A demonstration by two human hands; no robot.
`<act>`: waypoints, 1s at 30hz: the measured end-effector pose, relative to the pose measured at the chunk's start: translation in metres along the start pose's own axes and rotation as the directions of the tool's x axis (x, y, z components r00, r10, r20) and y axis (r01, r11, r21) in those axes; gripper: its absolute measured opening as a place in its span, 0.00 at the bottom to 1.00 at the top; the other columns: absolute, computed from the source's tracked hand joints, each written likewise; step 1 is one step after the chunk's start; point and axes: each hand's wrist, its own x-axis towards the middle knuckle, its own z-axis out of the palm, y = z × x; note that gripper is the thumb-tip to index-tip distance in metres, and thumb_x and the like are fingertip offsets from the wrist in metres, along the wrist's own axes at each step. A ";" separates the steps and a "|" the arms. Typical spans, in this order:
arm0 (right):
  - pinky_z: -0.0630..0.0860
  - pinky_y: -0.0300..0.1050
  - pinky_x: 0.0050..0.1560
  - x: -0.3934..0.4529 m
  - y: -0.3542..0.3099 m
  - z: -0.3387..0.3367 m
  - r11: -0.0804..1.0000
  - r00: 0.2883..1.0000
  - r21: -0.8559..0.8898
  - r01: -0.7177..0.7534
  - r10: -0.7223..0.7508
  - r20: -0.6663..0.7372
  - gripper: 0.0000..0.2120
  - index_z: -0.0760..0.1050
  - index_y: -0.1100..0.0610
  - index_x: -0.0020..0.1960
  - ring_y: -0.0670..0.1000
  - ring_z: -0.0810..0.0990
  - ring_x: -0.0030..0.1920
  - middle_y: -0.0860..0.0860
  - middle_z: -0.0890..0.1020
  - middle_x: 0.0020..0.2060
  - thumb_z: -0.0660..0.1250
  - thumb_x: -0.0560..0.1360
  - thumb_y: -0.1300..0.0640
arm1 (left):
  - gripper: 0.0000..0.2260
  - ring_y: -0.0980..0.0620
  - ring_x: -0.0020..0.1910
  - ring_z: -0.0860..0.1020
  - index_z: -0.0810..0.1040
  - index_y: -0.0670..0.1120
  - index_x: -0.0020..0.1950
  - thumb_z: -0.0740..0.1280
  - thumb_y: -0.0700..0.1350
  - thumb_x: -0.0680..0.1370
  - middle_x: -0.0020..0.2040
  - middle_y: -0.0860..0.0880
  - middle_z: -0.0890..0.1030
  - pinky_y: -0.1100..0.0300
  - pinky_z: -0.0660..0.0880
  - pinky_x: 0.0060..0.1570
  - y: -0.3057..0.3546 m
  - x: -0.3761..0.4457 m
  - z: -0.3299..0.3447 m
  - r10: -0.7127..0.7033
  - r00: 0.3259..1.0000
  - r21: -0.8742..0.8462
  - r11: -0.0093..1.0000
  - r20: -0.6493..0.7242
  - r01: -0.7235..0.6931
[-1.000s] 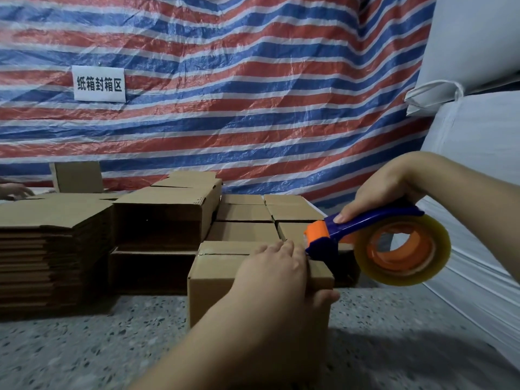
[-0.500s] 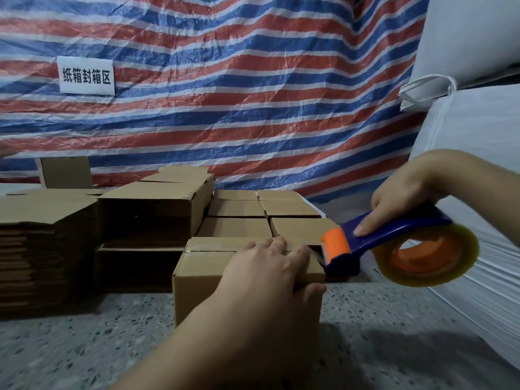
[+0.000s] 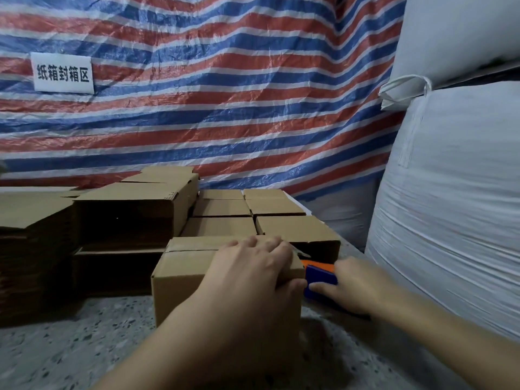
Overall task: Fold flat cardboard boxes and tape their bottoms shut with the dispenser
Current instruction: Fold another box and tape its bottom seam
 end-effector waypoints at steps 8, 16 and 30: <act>0.76 0.45 0.40 -0.023 -0.022 0.011 0.984 0.993 0.143 -0.101 0.109 -0.049 0.36 0.74 0.51 0.40 0.47 0.79 0.37 0.48 0.80 0.37 0.38 0.73 0.25 | 0.28 0.50 0.71 0.67 0.61 0.58 0.75 0.48 0.67 0.77 0.74 0.55 0.67 0.52 0.65 0.68 0.000 -0.001 -0.002 0.007 1.000 0.011 1.000 0.025 -0.007; 0.72 0.44 0.33 -0.027 -0.048 -0.042 0.097 0.938 0.934 -0.344 -0.001 0.345 0.32 0.78 0.58 0.43 0.52 0.79 0.35 0.53 0.81 0.34 0.56 0.77 0.29 | 0.26 0.48 0.73 0.65 0.61 0.57 0.76 0.52 0.65 0.80 0.77 0.54 0.64 0.52 0.63 0.69 0.003 0.000 -0.003 -0.002 1.000 0.059 0.998 0.030 0.000; 0.79 0.56 0.59 -0.043 -0.089 -0.024 -0.308 0.953 0.920 -0.242 0.103 0.285 0.20 0.85 0.49 0.53 0.59 0.84 0.54 0.55 0.88 0.47 0.64 0.77 0.36 | 0.28 0.46 0.75 0.63 0.57 0.56 0.78 0.51 0.65 0.81 0.79 0.53 0.61 0.51 0.62 0.71 0.004 -0.001 -0.001 0.006 0.999 0.100 0.995 0.036 -0.009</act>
